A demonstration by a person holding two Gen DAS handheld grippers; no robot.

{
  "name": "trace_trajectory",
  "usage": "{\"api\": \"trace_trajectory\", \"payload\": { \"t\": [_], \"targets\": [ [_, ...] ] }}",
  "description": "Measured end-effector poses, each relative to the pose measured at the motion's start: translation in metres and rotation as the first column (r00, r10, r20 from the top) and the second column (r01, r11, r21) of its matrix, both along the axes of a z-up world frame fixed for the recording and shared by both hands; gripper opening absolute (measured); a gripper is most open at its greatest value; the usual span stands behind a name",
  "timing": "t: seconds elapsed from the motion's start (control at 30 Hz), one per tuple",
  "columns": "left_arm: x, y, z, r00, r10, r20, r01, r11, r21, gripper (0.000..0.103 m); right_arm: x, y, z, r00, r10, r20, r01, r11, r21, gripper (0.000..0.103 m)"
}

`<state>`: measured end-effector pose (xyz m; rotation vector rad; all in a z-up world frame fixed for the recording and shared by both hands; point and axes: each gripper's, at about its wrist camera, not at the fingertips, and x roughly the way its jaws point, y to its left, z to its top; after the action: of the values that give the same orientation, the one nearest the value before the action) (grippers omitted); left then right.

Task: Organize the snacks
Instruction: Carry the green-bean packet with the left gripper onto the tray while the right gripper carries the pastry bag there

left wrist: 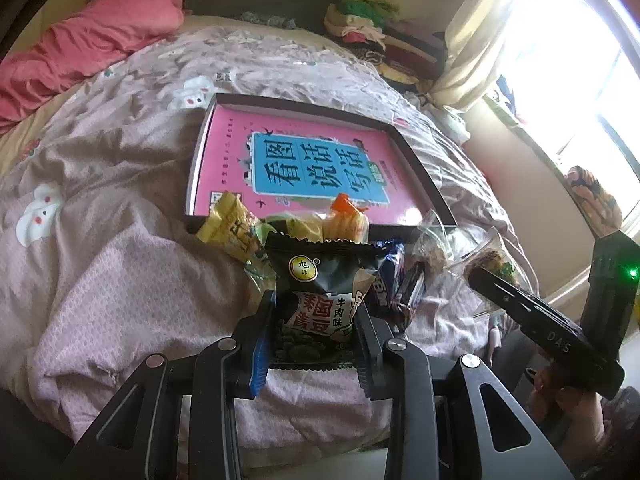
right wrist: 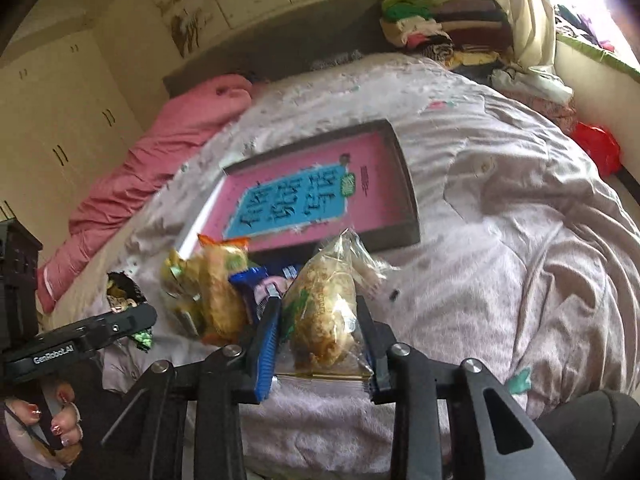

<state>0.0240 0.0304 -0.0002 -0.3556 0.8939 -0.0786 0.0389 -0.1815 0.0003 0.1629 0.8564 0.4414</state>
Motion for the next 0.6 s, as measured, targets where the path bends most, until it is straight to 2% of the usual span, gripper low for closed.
{"api": "trace_trajectory", "payload": {
  "t": [0.27, 0.6],
  "targets": [
    [0.011, 0.013, 0.009, 0.999, 0.037, 0.034, -0.038, 0.999, 0.011, 0.035, 0.019, -0.007, 0.004, 0.999, -0.029, 0.023, 0.027, 0.998, 0.065, 0.035],
    [0.04, 0.033, 0.013, 0.993, 0.098, 0.061, -0.1, 0.994, 0.032, 0.035, 0.05, -0.007, 0.009, 0.995, -0.046, 0.084, 0.039, 0.996, 0.075, 0.035]
  ]
}}
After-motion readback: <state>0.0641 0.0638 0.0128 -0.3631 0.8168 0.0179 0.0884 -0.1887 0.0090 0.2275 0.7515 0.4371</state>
